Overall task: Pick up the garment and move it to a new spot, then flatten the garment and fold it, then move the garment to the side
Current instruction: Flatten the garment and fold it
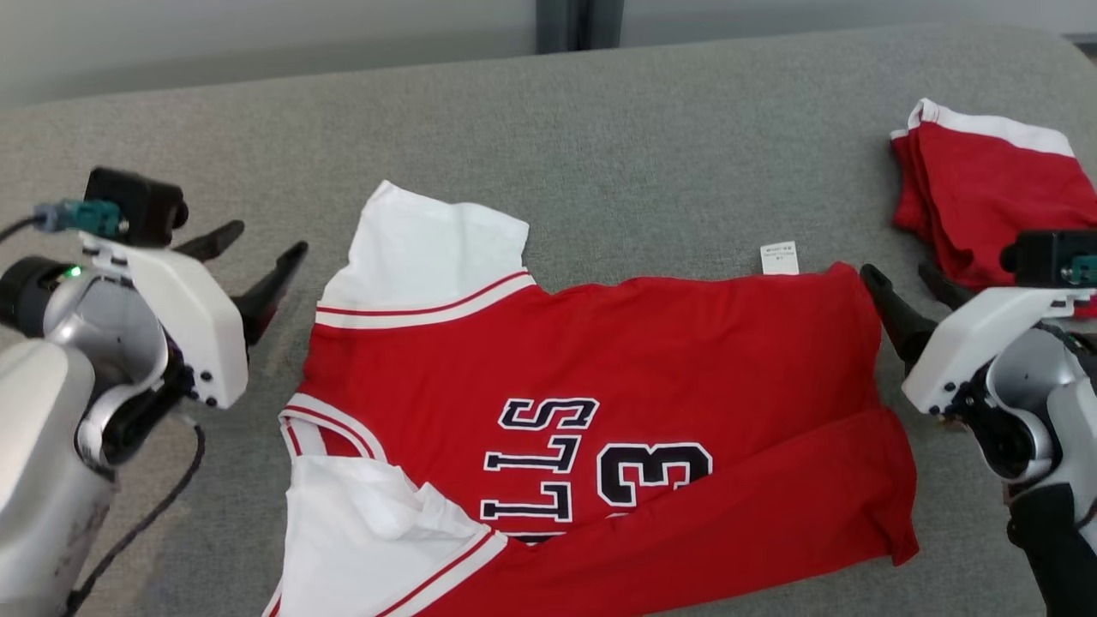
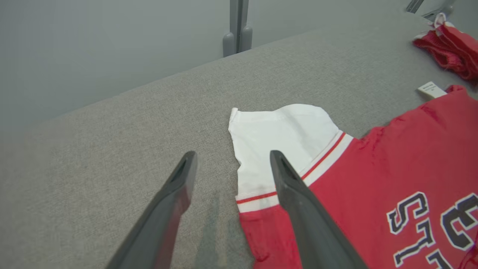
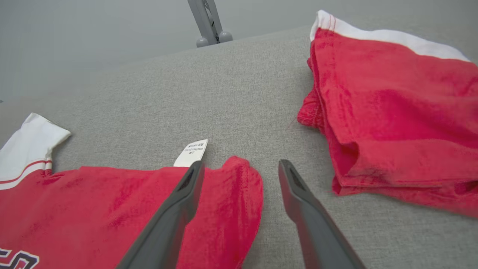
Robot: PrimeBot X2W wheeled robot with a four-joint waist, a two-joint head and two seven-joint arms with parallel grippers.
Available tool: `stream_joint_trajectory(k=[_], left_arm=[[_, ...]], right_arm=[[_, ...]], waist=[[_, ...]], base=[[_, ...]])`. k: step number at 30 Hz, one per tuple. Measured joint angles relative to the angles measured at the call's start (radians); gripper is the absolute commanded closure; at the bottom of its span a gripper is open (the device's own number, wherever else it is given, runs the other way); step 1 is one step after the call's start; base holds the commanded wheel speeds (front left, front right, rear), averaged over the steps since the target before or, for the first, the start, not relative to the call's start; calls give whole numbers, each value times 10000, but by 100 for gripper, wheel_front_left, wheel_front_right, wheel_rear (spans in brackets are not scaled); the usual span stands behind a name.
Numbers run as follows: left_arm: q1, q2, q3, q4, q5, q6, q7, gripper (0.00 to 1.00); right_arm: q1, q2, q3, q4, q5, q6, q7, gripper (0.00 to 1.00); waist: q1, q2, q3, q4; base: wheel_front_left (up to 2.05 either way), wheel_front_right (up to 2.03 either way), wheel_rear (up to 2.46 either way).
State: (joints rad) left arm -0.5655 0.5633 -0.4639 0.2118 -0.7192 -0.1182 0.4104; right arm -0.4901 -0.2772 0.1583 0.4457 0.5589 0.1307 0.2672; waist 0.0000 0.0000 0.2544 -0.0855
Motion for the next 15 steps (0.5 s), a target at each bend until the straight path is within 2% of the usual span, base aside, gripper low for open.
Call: stream_joint_trajectory(k=[7, 11, 15], left_arm=[[-2373, 90, -1120, 1141, -591, -102, 754, 0], [-3176, 420, -2257, 1287, -1467, -115, 1354, 0], [-4020, 861, -2844, 1682, -2013, -115, 1312, 0]], right_arm=[[-1670, 234, 744, 1310, 372, 0, 334, 0], [-2239, 407, 1233, 1762, 759, 0, 512, 0], [-2688, 470, 1687, 1879, 1087, 0, 589, 0]], waist=[[-1, 0, 1058, -270], [0, 0, 1571, -480], [0, 0, 1970, -740]], base=[[0, 0, 0], [0, 0, 0], [0, 0, 0]])
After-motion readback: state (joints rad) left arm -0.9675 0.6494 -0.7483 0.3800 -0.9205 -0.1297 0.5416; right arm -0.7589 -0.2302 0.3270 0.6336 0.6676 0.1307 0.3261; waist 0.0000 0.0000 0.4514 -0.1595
